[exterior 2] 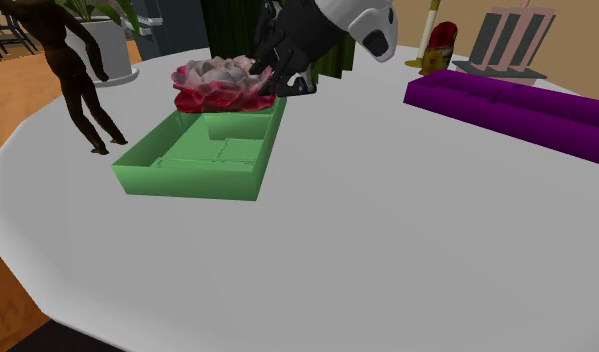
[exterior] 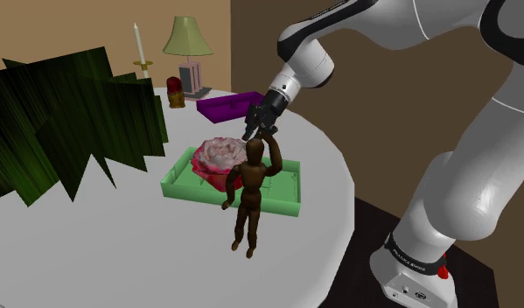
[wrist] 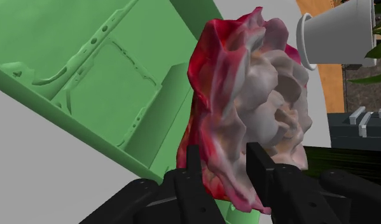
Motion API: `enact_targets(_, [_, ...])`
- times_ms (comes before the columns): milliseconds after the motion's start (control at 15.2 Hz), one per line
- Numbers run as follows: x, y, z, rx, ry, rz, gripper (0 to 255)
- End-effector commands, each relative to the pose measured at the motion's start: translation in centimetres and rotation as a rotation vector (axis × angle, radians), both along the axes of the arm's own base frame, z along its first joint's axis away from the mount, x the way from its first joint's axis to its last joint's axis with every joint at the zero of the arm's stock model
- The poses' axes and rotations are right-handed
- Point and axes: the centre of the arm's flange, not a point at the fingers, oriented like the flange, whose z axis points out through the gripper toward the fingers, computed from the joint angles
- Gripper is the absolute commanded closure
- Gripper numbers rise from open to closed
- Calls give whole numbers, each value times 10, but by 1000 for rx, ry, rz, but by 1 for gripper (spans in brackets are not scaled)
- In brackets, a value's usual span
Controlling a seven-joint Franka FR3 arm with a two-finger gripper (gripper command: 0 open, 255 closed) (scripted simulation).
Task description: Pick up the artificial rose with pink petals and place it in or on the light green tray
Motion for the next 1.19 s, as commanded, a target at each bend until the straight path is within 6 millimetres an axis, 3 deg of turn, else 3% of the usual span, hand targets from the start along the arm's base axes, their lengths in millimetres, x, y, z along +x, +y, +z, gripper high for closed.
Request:
enact_targets(0, [0, 2, -8, -5, 15, 2, 0])
enact_targets(330, [-1, 2, -8, -5, 15, 2, 0])
enact_targets(594, [-3, -36, 25, -5, 15, 2, 0])
enact_targets(1122, [-3, -36, 25, -5, 15, 2, 0])
